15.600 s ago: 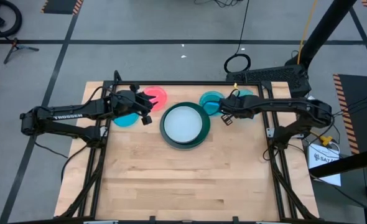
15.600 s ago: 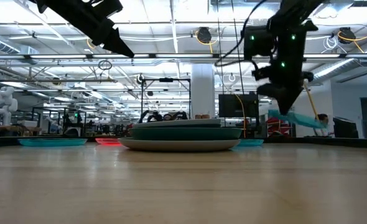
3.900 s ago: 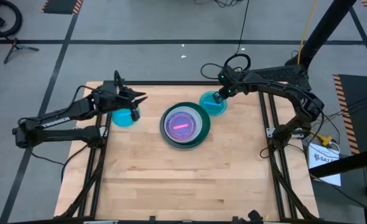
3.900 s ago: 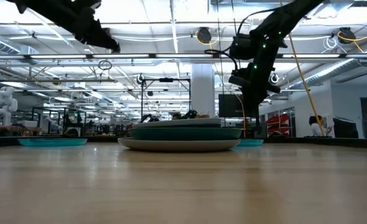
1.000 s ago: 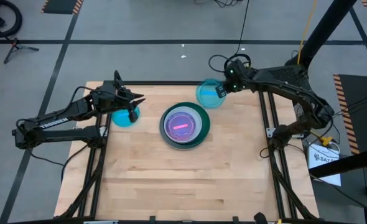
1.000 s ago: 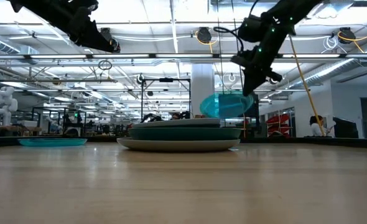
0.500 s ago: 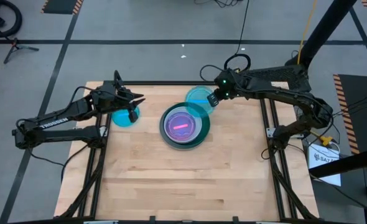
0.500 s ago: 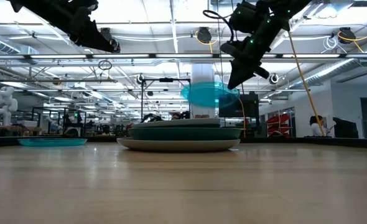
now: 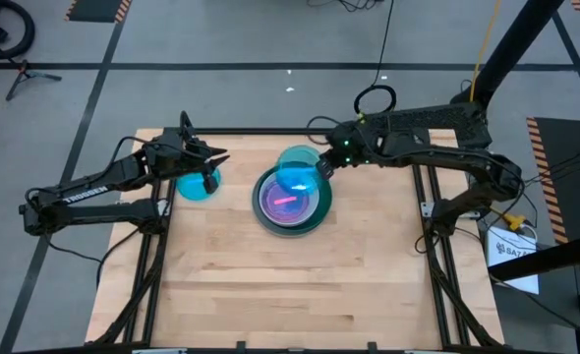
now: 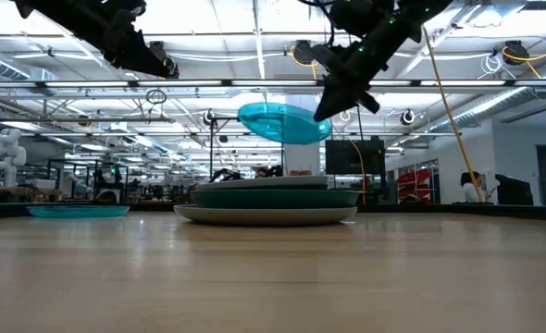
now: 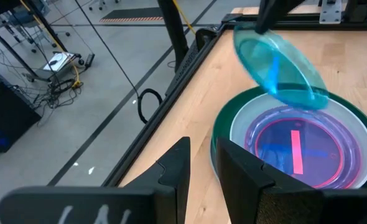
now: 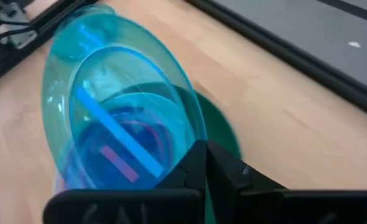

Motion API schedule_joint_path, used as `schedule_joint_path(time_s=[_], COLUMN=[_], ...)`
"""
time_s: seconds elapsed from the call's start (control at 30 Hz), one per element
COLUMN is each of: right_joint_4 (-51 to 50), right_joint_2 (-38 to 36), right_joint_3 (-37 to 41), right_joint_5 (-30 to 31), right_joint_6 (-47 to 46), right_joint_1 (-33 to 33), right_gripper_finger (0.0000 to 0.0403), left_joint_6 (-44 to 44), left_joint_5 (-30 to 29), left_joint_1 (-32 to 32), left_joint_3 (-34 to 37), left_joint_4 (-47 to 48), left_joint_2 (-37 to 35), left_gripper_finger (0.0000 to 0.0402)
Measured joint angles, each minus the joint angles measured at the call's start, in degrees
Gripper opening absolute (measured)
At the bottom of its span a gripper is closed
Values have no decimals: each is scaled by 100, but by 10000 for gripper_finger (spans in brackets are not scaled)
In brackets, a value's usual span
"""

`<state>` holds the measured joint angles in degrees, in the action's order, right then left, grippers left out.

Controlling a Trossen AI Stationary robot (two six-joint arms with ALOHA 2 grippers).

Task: Stack plastic plates
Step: Stack the right blue transparent plate on top of the pink transparent plate, then stack the blue transparent plate on top of the blue transparent plate

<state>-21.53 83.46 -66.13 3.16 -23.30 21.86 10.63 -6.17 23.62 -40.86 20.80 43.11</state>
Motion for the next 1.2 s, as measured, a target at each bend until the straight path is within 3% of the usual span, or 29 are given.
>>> schedule_joint_path(time_s=[0.53,1.0,1.2], right_joint_4=[356,417,406], right_joint_2=[750,744,744], right_joint_3=[0,-2,-2], right_joint_5=[20,284,299], right_joint_6=[-156,-90,108], right_joint_1=[-414,-473,-513], right_gripper_finger=[8,99,119], left_joint_6=[4,0,-55], left_joint_5=[1,1,1], left_joint_1=[-2,-2,-1], left_joint_3=[0,0,0], left_joint_4=[0,-2,-2], left_joint_2=[-2,-2,0], left_gripper_finger=[86,86,86])
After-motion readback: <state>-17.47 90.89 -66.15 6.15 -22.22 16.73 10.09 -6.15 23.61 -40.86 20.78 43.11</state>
